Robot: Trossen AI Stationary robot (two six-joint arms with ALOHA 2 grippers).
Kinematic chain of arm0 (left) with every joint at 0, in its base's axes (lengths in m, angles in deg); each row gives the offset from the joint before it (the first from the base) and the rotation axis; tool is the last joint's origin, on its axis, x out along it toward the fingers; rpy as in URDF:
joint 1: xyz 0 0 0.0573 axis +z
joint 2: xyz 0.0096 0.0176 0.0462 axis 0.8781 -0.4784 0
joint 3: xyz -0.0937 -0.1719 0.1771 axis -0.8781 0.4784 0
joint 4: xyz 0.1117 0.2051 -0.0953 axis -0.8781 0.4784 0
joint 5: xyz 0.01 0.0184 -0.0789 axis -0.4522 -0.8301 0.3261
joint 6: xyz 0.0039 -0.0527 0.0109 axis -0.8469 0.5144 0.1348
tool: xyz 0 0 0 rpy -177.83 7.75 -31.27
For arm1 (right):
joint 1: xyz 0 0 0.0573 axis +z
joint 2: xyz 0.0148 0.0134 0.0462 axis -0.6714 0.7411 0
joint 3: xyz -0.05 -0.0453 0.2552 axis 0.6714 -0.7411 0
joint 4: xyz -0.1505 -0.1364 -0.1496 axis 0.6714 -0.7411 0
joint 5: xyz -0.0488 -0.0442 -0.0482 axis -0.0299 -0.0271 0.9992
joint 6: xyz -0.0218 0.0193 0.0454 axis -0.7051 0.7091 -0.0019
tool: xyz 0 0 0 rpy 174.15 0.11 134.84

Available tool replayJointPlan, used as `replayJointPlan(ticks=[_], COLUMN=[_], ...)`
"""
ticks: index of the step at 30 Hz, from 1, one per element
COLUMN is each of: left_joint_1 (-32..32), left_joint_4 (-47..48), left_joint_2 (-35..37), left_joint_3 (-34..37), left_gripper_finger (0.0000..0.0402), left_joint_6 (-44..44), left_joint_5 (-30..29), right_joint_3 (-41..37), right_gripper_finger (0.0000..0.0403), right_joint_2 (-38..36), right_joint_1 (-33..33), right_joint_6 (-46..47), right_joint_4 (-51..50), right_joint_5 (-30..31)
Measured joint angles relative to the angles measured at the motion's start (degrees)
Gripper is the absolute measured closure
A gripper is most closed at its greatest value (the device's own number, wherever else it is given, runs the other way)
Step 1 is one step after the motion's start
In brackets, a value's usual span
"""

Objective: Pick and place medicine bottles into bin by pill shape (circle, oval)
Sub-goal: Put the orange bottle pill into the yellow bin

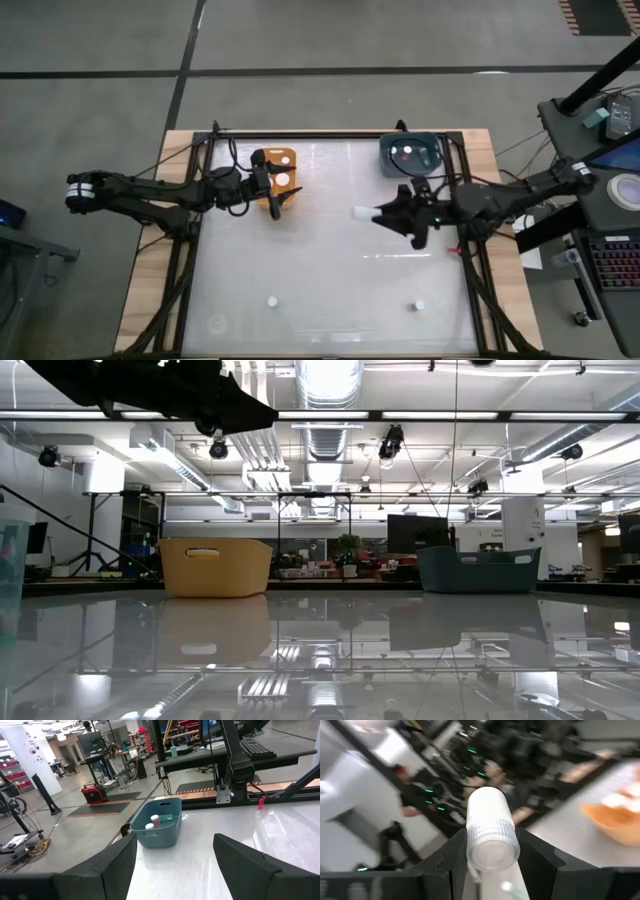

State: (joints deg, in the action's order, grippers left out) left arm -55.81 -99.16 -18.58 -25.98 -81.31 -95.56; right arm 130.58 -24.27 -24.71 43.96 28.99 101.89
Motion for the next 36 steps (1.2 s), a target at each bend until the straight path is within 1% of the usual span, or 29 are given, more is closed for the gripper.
replayJointPlan(ticks=[4, 8, 10, 13, 16, 19, 21, 24, 26, 30, 36], left_joint_1=[0.0, 0.0, 0.0, 0.0, 0.0, 0.0, 0.1, 0.4, 0.6, 1.6, 4.9], left_joint_4=[0.0, 0.0, 0.2, 1.5, 1.1, 0.2, -0.9, -3.2, -5.4, -9.2, -11.8], left_joint_2=[0.0, 0.0, 0.0, 0.0, 0.0, 0.0, 0.0, 0.0, 0.0, 0.0, 0.4], left_joint_3=[0.0, 0.2, 0.7, 1.2, 2.6, 4.1, 4.6, 4.6, 4.5, 4.5, 4.5], left_gripper_finger=[0.0155, 0.0155, 0.0155, 0.0155, 0.0155, 0.0155, 0.0155, 0.0155, 0.0155, 0.0155, 0.0155], left_joint_6=[-0.3, 0.2, 1.2, 4.6, 6.3, 6.3, 5.9, 2.7, -0.8, -9.2, -18.4], left_joint_5=[0.0, 0.0, 0.0, 0.0, 0.0, 0.0, -1.1, -3.7, -4.6, -4.7, -4.8], right_joint_3=[3.2, 9.0, 12.9, 18.9, 24.7, 29.8, 32.9, 37.0, 39.5, 44.1, 50.2], right_gripper_finger=[0.0262, 0.0262, 0.0263, 0.0263, 0.0263, 0.0263, 0.0263, 0.0263, 0.0264, 0.0264, 0.0264], right_joint_2=[0.3, 0.6, 0.9, 2.6, 5.8, 10.4, 14.2, 20.4, 24.5, 31.5, 39.9], right_joint_1=[-3.8, -8.8, -12.7, -19.6, -28.3, -38.3, -44.7, -53.3, -57.7, -63.2, -68.2], right_joint_6=[1.4, 1.0, 1.0, -0.1, -5.1, -12.2, -16.8, -23.7, -26.6, -29.7, -33.8], right_joint_4=[-13.2, -30.9, -41.0, -53.2, -62.6, -67.9, -70.3, -73.8, -75.9, -79.6, -85.7], right_joint_5=[0.0, -0.2, -0.2, -0.1, -2.3, -7.4, -11.9, -19.1, -22.6, -23.6, -23.6])
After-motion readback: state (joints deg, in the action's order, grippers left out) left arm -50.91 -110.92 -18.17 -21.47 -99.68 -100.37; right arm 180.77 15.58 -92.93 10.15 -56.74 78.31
